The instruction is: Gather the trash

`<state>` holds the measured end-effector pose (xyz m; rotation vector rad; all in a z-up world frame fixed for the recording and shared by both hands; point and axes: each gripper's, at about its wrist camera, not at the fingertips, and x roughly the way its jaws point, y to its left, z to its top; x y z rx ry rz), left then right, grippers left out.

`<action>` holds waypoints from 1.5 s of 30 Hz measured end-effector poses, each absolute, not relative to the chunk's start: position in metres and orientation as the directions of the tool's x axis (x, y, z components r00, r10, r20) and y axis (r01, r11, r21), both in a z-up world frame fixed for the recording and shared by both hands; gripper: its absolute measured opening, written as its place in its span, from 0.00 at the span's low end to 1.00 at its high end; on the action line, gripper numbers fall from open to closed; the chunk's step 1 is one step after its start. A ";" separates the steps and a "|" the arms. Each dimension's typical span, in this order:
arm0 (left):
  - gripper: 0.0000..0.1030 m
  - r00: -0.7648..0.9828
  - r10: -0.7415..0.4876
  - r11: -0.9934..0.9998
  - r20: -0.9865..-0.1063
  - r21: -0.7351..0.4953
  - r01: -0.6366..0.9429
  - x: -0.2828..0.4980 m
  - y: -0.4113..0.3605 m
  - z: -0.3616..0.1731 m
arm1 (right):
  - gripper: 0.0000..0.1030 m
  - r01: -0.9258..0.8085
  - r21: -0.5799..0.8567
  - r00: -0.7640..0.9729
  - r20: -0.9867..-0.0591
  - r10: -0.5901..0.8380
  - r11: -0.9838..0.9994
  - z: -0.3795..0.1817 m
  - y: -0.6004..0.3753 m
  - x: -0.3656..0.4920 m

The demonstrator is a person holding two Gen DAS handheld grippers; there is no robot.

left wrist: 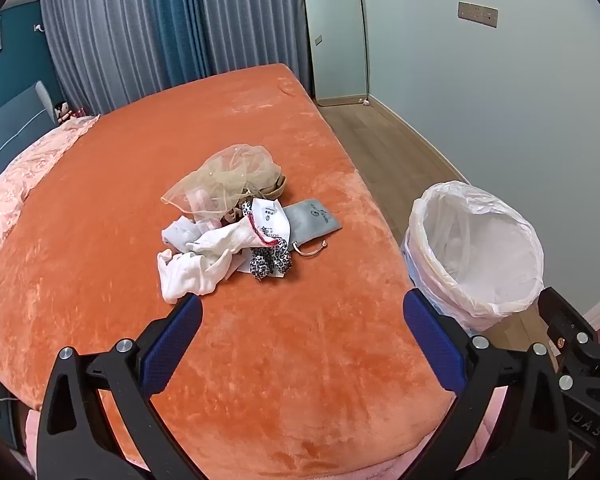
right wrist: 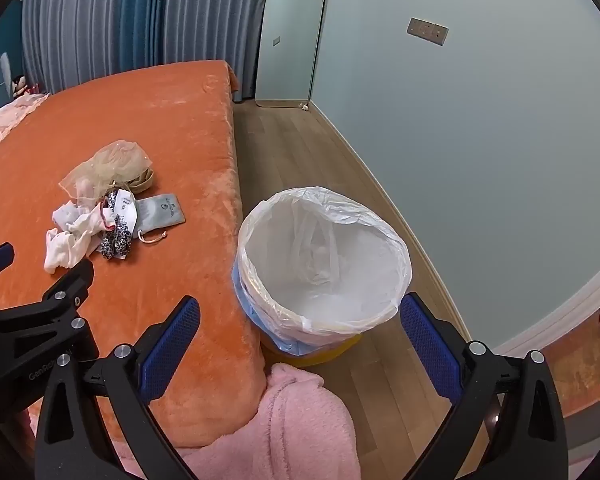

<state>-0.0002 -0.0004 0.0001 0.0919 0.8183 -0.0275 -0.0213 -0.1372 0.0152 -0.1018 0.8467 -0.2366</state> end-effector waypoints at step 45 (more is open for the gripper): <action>0.93 0.703 -0.003 0.995 -0.712 0.066 0.071 -0.002 -0.002 0.011 | 0.93 0.174 -0.190 0.652 -0.713 -0.258 0.966 0.027 -0.138 -0.022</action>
